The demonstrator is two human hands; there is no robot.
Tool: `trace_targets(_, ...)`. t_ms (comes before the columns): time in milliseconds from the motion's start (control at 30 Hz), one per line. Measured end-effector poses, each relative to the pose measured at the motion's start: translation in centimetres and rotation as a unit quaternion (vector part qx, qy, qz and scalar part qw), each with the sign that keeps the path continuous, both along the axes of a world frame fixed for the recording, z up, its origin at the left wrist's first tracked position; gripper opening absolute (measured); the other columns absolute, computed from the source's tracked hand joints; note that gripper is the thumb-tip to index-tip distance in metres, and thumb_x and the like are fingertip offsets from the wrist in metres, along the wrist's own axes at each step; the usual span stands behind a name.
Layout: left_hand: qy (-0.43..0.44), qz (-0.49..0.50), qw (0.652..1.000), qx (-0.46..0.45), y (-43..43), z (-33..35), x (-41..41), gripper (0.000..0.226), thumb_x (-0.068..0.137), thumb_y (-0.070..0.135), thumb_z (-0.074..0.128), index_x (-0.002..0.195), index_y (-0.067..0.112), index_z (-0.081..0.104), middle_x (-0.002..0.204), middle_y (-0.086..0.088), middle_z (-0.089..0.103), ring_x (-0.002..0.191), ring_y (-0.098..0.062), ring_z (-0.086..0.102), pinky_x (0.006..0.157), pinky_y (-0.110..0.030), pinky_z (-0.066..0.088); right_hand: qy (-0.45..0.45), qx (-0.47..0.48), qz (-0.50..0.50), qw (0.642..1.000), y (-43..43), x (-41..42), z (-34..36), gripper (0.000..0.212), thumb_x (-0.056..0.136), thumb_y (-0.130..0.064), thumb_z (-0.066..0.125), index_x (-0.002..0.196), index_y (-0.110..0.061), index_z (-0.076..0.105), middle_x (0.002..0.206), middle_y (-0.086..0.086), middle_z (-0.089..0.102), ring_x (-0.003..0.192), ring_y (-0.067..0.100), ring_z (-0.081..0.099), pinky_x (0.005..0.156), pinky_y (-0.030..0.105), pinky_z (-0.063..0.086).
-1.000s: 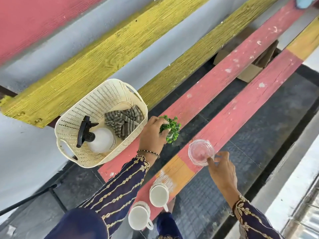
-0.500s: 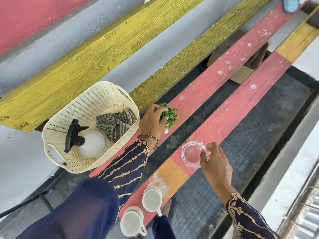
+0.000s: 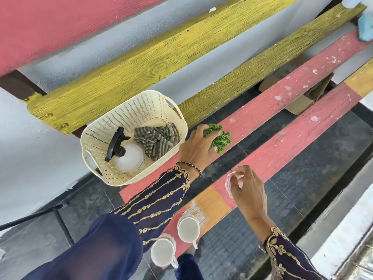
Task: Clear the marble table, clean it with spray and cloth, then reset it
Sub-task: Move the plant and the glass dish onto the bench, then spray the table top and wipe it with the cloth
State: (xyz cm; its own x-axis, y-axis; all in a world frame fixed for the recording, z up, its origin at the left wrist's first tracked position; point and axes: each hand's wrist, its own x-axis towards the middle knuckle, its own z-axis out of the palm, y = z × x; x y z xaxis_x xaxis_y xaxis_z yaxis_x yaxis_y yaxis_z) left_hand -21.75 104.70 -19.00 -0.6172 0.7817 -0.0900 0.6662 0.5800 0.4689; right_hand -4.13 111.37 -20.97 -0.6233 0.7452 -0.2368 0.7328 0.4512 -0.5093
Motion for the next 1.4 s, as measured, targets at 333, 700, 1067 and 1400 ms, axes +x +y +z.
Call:
trace_targets(333,0.015,0.071,0.993,0.091,-9.5,3.6,-0.4,0.032,0.09,0.018,0.055,0.121,0.021,0.06,0.122,0.001,0.055,0.109,-0.015,0.057,0.071,-0.031,0.058,0.14,-0.024,0.132,0.981,-7.1,-8.6,2.7,0.015,0.096,-0.006,0.064,0.112,-0.004,0.064,0.104,0.008,0.074,0.083,0.018,0.071,0.065,0.04,0.059)
trace_targets(700,-0.001,0.235,0.961,0.148,-21.3,6.2,-3.7,0.017,0.089,0.017,0.057,0.101,0.023,0.067,0.107,0.008,0.063,0.088,-0.014,0.065,0.068,-0.038,0.058,0.158,-0.04,0.27,0.949,-15.9,-18.9,2.4,0.029,0.085,0.004,0.067,0.114,0.002,0.071,0.106,0.015,0.076,0.098,0.032,0.071,0.079,0.036,0.056)
trace_targets(1067,-0.083,0.333,0.913,0.221,-25.7,4.8,-5.9,0.018,0.084,0.0,0.061,0.089,0.013,0.073,0.093,0.005,0.072,0.078,-0.001,0.066,0.068,-0.013,0.056,0.219,-0.204,0.172,0.938,-14.5,-21.5,2.1,0.021,0.101,-0.034,0.062,0.111,-0.015,0.063,0.101,-0.017,0.073,0.093,0.001,0.07,0.086,0.04,0.06)
trace_targets(1400,-0.271,0.426,0.86,0.078,-17.6,-0.8,-9.1,0.026,0.084,0.017,0.061,0.109,0.011,0.063,0.105,-0.002,0.066,0.095,-0.017,0.06,0.076,-0.021,0.043,0.374,-0.284,0.056,0.881,-9.3,-23.4,5.1,0.039,0.094,-0.032,0.076,0.101,0.002,0.057,0.062,0.019,0.052,0.05,0.016,0.048,0.055,0.015,0.043)
